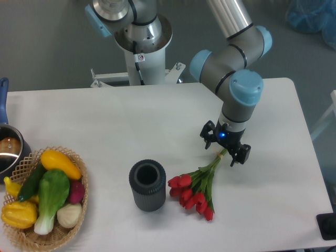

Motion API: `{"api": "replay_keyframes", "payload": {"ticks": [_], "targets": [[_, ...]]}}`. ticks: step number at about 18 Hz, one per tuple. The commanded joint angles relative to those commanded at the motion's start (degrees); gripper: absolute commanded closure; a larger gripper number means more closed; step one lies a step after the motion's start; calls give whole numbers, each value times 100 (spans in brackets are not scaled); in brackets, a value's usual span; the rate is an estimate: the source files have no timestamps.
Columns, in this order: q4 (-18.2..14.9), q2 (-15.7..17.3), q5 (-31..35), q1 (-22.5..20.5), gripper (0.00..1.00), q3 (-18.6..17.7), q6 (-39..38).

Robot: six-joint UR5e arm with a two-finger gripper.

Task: Pick up the flowers from the table
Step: 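Move the gripper toward the stems of the red tulip bouquet, then lower the open gripper around the tulip stems near the ribbon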

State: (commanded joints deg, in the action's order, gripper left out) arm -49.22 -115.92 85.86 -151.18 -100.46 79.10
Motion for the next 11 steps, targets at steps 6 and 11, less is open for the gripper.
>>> {"api": "replay_keyframes", "payload": {"ticks": [6,11], "targets": [[26,-132,1,140,0,62,-192],[88,-211,27,203,0,36,-325]]}}
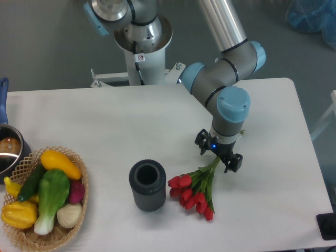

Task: Pick up the flowers from the table
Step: 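Lower the open gripper around the tulip stems near the ribbon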

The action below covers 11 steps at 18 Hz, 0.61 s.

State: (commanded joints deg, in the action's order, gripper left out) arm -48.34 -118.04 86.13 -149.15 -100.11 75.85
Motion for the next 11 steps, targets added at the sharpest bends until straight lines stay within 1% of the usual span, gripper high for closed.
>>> {"api": "replay_keyframes", "payload": {"ticks": [4,5,7,11], "targets": [[-35,70,79,70,0,-70,-527],[-9,44,62,70,0,-79,-536],[-18,-8,70,70,0,87,-563],[-18,9,70,53,0,53,-554]]}}
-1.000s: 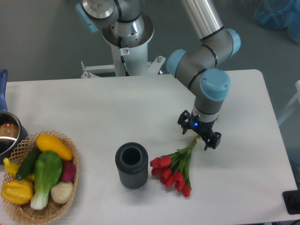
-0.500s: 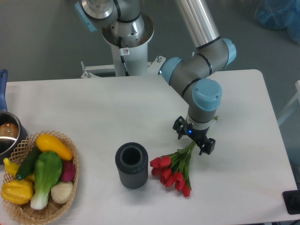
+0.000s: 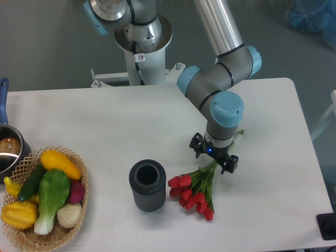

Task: Pick up the flowers from the table
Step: 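Lower the open gripper around the tulip stems near the ribbon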

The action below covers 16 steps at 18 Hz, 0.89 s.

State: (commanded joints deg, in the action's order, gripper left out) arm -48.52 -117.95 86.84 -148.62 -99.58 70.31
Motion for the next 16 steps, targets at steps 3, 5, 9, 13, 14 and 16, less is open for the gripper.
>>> {"api": "replay_keyframes", "payload": {"ticks": [3,5,9,13,14,16], "targets": [[-9,-9,17,-26,0,0,-9],[-17,-9,140,-44,0,-9,-17],[-9,-26,237,-88,0,-9,-26],[-9,-62,229,-44,0,-70,-228],[0,-96,229,-35,0,-70,-246],[0,-114,229,-26,0,-70,-255]]}}
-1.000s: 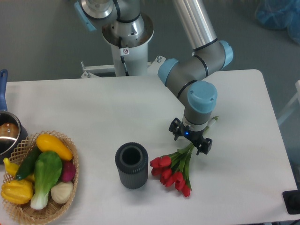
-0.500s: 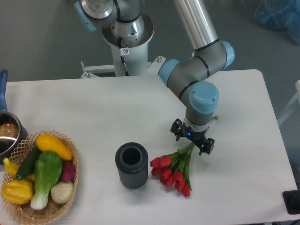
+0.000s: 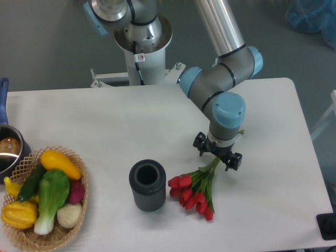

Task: Pick up the flowers from the table
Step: 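Lower the open gripper around the tulip stems near the ribbon, then close the gripper on the tulip stems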

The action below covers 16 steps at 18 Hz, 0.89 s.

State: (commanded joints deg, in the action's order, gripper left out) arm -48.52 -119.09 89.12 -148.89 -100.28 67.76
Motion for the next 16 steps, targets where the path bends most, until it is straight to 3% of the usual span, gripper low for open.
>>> {"api": "replay_keyframes", "payload": {"ticks": [4,6,9,16], "targets": [[9,-53,-9,0,1,9,0],[0,-53,-9,0,17,18,0],[0,-53,-9,0,22,18,-9],[0,-35,-35,9,56,61,-9]]}}
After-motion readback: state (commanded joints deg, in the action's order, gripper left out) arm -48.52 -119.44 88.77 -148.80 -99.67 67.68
